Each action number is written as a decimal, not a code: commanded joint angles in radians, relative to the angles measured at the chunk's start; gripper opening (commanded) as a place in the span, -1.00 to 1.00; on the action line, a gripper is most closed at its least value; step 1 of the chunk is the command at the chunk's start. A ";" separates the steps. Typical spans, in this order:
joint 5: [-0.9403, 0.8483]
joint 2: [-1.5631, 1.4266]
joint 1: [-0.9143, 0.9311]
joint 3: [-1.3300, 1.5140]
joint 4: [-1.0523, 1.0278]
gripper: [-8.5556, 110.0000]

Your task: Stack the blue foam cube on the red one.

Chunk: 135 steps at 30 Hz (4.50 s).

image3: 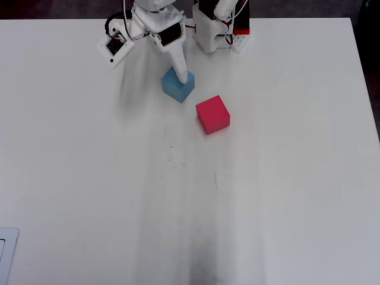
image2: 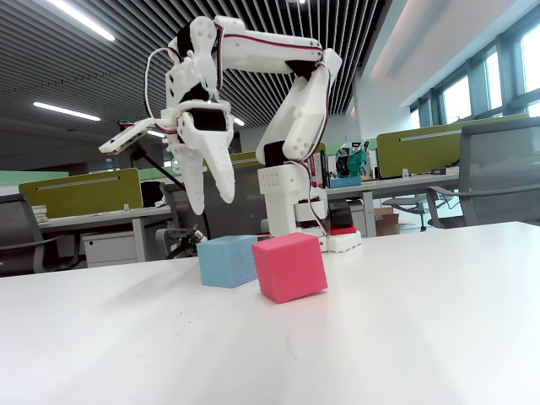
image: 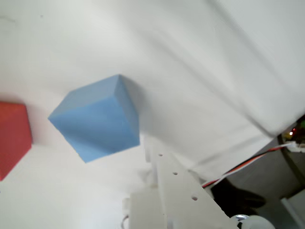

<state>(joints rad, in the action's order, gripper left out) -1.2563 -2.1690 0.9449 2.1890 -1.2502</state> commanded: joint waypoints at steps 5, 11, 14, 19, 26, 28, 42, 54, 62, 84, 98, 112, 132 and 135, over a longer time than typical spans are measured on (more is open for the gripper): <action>-0.051 0.008 -0.003 0.049 0.107 -0.20; -0.101 0.032 -0.005 0.075 0.112 -0.22; -0.121 0.048 -0.008 0.084 0.112 -0.22; -0.167 0.075 -0.011 0.094 0.114 -0.25; -0.176 0.115 -0.015 0.141 0.216 -0.26; -0.176 0.118 -0.018 0.160 0.244 -0.27; -0.167 0.143 -0.054 0.202 0.284 -0.32; -0.127 0.130 -0.069 0.227 0.310 -0.44; -0.072 0.112 -0.092 0.227 0.301 -0.47; 0.856 0.038 -0.382 -0.161 -0.026 -0.49; 1.270 0.098 -0.584 -0.393 -0.219 -0.50; 1.304 0.215 -0.635 -0.362 -0.178 -0.49; 1.312 0.305 -0.647 -0.250 -0.063 -0.49; 1.312 0.305 -0.644 -0.232 -0.054 -0.48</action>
<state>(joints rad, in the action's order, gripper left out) 0.0522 -1.8592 0.3083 1.9558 -1.3131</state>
